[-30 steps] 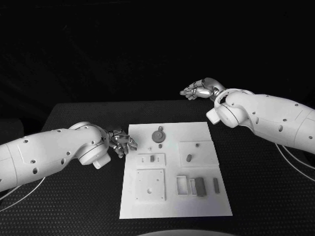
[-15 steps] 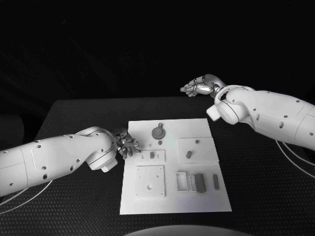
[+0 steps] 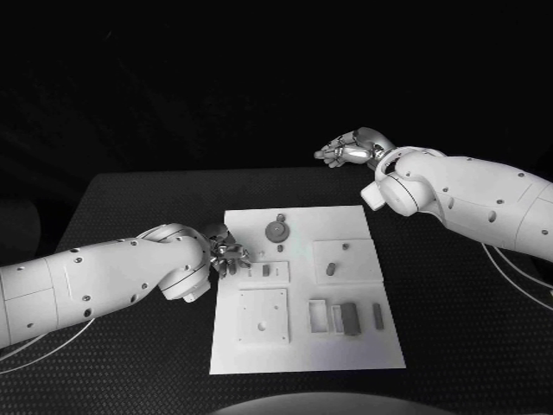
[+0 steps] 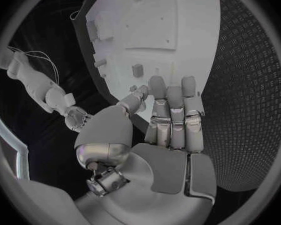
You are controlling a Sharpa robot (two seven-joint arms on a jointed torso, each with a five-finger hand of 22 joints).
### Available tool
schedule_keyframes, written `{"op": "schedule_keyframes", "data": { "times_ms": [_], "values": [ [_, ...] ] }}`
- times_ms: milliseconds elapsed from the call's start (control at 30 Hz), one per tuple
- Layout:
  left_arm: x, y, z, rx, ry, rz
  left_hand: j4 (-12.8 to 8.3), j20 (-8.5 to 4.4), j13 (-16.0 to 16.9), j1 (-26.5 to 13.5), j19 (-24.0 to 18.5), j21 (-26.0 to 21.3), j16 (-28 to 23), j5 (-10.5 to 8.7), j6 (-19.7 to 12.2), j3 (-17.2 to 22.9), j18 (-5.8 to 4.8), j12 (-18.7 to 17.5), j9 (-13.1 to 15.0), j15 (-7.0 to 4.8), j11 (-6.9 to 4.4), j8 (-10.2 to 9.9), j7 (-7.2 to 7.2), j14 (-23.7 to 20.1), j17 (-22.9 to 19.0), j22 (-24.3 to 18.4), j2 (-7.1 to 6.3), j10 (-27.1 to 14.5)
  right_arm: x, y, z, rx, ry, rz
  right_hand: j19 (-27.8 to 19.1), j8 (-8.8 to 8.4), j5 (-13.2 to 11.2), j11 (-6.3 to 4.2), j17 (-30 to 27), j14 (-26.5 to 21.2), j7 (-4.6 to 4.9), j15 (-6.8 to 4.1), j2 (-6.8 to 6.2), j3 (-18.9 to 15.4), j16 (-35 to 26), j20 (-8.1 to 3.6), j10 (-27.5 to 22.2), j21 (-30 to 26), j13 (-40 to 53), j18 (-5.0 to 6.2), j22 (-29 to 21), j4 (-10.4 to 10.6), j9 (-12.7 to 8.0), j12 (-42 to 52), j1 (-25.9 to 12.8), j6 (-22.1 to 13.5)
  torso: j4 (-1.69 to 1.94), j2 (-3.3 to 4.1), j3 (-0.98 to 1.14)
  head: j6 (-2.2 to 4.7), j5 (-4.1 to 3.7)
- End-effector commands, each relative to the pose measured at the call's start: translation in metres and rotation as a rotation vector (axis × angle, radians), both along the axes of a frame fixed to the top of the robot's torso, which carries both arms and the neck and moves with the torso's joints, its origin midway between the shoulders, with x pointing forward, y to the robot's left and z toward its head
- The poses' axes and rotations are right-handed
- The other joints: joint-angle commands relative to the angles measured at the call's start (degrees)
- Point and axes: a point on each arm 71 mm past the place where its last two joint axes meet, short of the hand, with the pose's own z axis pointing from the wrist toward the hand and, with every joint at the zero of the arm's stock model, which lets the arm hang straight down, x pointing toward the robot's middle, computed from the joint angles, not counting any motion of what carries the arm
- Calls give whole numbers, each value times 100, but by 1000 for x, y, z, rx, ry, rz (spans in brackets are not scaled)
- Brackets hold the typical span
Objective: Assemble the parts on the task board
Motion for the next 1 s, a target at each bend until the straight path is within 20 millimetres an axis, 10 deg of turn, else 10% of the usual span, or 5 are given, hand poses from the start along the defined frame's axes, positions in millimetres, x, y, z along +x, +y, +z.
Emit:
{"op": "schedule_keyframes", "data": {
  "times_ms": [33,1000],
  "values": [
    [-2,-3,-1,39,11,-44,14,2,10,-6,43,13,10,28,218,-9,23,24,126,20,-9,308,-179,25,8,8,-69,-18,-1,2,0,2,1,17,31,37,-2,5,-10,-4,229,31,-33,-11,-29,-7,30,-31,5,-72,6,39,-10,-32,6,-30,1,-4,0,-2,12],
    [-5,-7,-11,91,-2,-79,37,-46,150,-27,127,80,137,63,265,3,24,202,157,-33,-57,465,-229,77,94,125,-102,8,-1,1,-1,2,1,15,44,40,-2,5,-19,1,231,30,-32,-10,-27,-9,40,-41,6,-68,15,42,-12,-53,6,-35,-1,-1,3,-57,14]
  ]
}}
